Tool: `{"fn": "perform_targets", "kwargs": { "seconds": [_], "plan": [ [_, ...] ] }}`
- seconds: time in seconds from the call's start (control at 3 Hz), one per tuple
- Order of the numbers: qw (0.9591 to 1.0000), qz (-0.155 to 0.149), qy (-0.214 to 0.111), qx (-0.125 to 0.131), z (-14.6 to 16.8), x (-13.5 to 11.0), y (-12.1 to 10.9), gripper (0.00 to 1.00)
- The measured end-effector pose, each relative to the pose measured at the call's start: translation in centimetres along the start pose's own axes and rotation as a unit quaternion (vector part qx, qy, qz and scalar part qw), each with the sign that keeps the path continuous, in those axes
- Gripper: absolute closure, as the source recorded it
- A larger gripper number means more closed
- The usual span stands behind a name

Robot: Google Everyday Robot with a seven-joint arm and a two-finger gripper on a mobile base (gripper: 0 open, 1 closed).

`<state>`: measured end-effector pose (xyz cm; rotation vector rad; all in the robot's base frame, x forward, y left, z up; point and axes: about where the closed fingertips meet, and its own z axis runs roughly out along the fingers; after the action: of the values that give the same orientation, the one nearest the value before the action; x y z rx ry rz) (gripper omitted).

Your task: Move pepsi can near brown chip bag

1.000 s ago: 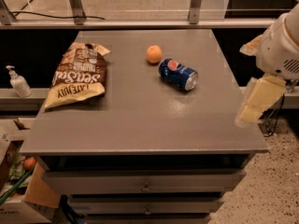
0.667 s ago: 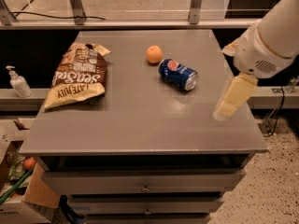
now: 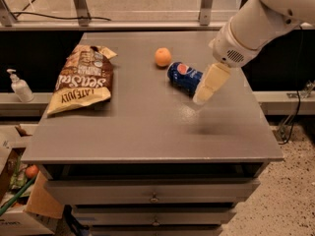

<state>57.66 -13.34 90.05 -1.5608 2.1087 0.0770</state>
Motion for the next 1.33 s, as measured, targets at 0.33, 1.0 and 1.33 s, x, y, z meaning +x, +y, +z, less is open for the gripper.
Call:
{"fn": "perform_targets", "kwargs": {
  "seconds": [0.33, 1.0, 1.33],
  "plan": [
    [0.9998, 0.019, -0.009, -0.008, 3.4, -1.7, -2.2, 0.0],
    [0.9988, 0.042, -0.011, -0.022, 8.6, -2.6, -4.2, 0.17],
    [0.9987, 0.041, -0.017, -0.027, 9.3, -3.2, -4.1, 0.4]
  ]
}}
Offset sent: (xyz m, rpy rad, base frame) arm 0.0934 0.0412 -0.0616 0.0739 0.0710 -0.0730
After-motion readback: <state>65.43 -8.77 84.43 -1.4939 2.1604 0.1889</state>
